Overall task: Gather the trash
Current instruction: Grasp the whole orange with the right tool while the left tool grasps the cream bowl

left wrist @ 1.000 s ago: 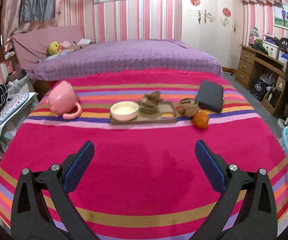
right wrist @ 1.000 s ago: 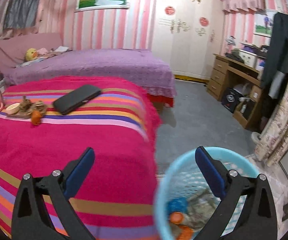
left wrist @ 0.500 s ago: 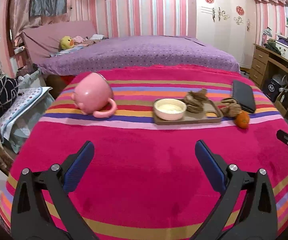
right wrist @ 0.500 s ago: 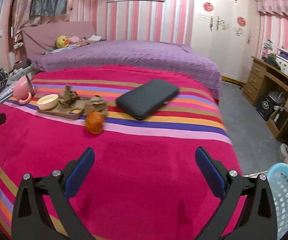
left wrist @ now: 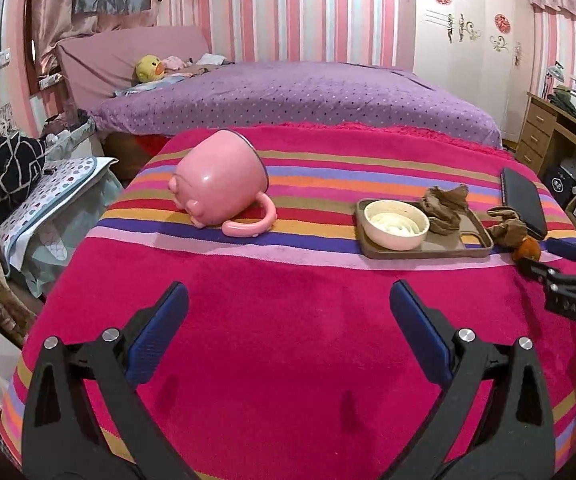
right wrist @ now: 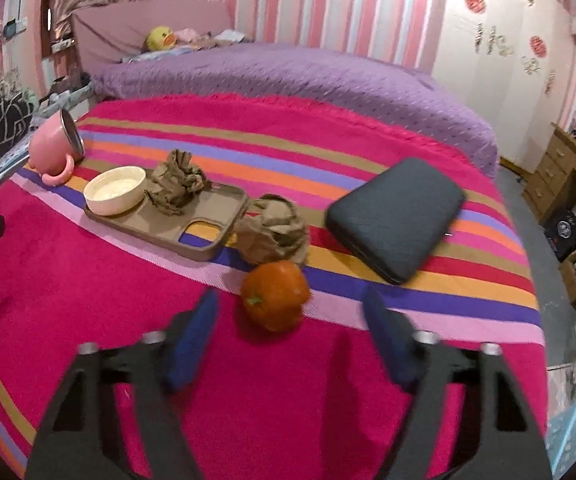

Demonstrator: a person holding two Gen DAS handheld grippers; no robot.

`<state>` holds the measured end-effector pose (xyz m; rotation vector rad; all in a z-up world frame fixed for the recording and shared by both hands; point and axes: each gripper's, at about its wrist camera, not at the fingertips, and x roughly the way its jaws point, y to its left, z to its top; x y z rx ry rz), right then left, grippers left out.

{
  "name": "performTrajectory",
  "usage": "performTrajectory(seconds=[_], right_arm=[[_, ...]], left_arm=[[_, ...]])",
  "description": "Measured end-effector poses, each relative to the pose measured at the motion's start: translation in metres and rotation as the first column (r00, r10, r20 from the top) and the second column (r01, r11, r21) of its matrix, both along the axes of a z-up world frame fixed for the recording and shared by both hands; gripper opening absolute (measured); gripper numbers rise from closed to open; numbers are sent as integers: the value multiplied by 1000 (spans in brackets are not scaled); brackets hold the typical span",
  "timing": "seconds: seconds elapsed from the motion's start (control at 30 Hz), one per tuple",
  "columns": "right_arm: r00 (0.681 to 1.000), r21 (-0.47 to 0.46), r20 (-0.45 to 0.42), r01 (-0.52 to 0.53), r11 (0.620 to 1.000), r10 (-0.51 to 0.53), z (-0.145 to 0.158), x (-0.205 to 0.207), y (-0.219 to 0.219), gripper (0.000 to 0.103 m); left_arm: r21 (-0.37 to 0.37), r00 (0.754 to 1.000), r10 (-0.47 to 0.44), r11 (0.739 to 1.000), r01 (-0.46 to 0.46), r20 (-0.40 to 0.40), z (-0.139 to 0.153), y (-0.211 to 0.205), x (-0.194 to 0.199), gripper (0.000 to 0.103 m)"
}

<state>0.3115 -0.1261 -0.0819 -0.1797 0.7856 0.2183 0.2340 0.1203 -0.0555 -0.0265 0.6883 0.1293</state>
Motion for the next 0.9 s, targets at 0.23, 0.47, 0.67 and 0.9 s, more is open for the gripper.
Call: performTrajectory(seconds=[0.23,0.47,0.67,0.9], right_arm=[[999,56,29,-20,998,18,5,-12,-11,26],[998,74,52,42,996,-46,11,-22,-55,26],[993,91,73,90,992,-97,20,-22,-88,26],[991,86,69,105,991,-111,19,-22,-103,26]], left_arm=[[-24,1000,-7,1000,6,-24,-4,-8,10,97],[-27,998,-23,999,21,-57,-8,-29,40,97],[22,994,-78,997,79,-75,-13,-58,72,97],[27,981,-145,988,149,-126,-16,-79,97,75]])
